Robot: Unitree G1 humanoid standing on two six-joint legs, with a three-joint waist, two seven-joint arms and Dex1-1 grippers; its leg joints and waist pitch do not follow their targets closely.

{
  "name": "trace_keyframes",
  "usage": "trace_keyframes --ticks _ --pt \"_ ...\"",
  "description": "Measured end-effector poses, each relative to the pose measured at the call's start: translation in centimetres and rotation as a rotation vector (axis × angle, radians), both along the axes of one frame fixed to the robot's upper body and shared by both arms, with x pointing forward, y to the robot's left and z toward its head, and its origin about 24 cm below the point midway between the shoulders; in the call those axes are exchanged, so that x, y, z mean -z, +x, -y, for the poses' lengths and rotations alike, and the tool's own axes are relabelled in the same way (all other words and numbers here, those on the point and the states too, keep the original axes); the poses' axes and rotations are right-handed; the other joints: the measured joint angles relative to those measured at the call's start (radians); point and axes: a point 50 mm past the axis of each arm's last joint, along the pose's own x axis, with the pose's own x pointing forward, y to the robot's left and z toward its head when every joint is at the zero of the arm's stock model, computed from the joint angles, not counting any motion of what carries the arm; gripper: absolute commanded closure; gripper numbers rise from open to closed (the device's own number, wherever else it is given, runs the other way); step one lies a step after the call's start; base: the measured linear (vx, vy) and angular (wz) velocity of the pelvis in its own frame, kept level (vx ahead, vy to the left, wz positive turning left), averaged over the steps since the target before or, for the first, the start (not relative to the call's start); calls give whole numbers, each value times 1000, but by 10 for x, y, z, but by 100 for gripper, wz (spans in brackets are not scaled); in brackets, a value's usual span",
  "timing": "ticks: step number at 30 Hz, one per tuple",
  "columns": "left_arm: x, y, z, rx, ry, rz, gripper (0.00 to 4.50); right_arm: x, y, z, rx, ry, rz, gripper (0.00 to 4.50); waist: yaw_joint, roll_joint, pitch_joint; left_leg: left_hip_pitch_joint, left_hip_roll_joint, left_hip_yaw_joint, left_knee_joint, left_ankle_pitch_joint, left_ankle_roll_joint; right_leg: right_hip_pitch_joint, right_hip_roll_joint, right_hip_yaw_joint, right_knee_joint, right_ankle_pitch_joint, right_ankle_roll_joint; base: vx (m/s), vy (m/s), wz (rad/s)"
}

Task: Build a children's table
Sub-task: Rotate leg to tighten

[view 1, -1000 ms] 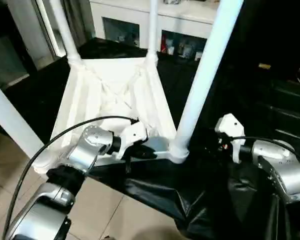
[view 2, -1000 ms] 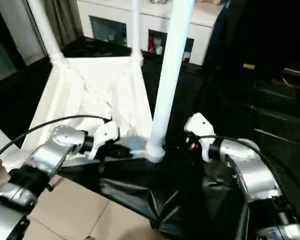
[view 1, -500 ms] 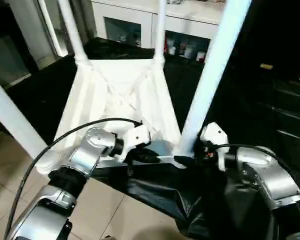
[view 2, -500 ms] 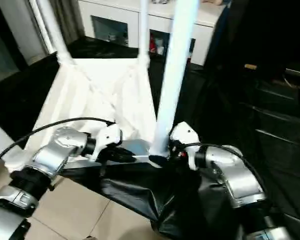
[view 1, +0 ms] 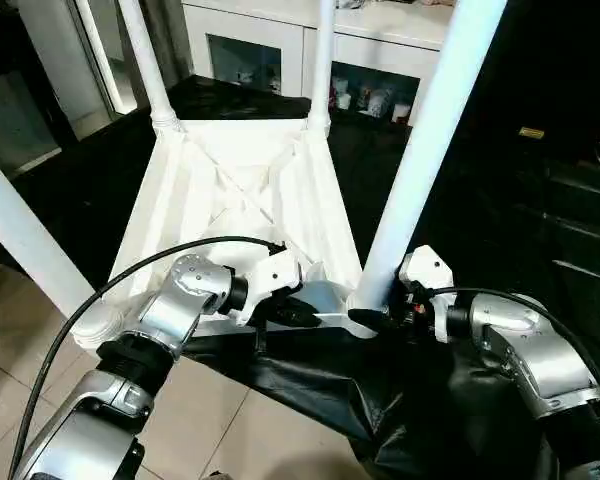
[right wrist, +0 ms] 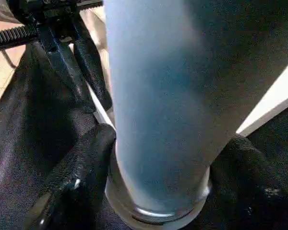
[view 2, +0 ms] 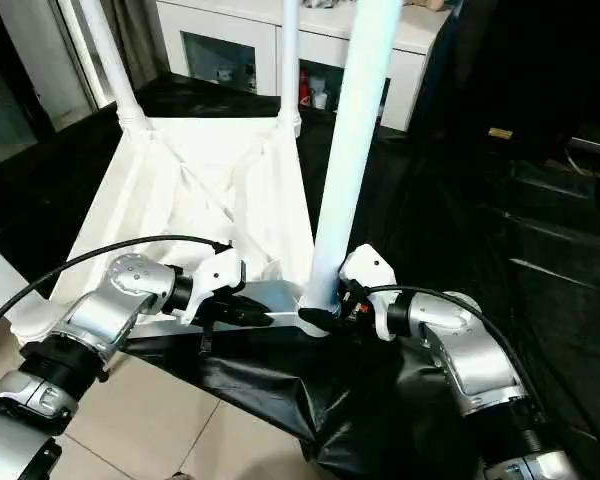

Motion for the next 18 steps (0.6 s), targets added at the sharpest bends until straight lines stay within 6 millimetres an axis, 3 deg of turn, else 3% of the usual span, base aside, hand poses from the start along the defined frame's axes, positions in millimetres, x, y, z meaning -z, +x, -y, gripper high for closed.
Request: trace_keyframes --ticks 14,18 --pt "1 1 -2 -34 3 -5 450 4 3 -4 52 28 4 187 -8 0 0 1 0 0 1 0 0 0 0 0 1 0 0 0 0 0" --pt "5 16 19 -197 -4 32 450 15 16 -6 362 90 25 189 -15 3 -2 5 0 0 2 0 0 4 0 1 1 2 -2 0 0 0"
